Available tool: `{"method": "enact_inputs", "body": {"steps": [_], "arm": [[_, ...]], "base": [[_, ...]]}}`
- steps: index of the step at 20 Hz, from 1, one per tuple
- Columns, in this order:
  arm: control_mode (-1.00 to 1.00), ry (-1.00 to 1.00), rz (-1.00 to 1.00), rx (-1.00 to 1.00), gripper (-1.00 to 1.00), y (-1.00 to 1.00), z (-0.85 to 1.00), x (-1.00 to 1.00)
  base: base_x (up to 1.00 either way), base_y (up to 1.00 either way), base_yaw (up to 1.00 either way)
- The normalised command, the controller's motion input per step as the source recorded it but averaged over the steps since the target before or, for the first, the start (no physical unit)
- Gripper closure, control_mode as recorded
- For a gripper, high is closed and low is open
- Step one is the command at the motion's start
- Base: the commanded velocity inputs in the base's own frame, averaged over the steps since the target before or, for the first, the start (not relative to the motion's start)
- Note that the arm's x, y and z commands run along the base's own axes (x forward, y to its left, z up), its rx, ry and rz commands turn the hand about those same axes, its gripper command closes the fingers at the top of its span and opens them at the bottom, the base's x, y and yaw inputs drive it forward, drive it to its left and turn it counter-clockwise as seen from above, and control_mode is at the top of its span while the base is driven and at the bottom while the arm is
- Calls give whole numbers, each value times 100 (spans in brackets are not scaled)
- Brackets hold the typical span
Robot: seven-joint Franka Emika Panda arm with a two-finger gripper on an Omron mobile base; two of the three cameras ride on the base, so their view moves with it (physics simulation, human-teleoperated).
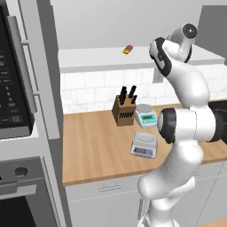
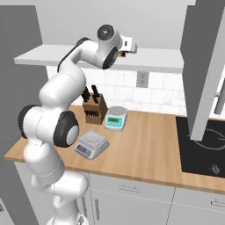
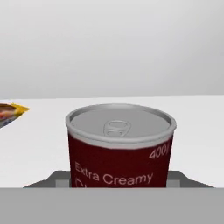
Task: Pick the canned food and place it on the digital scale for weighing, and close the cabinet.
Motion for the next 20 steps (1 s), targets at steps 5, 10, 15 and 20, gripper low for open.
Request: {"method": "enact_inputs", "body": {"steps": [5,10,15,20], "arm": [[-100,-28,3,9,100,-9,-8,-100],[-100,-11,5,9,100,-4,17,-100],[-100,-11,2,2,100,6,8,-100],[-100,-7,0,0,100,9,-9,-100]], "base": [[0,0,0],[0,0,0],[0,0,0],[0,0,0]]}}
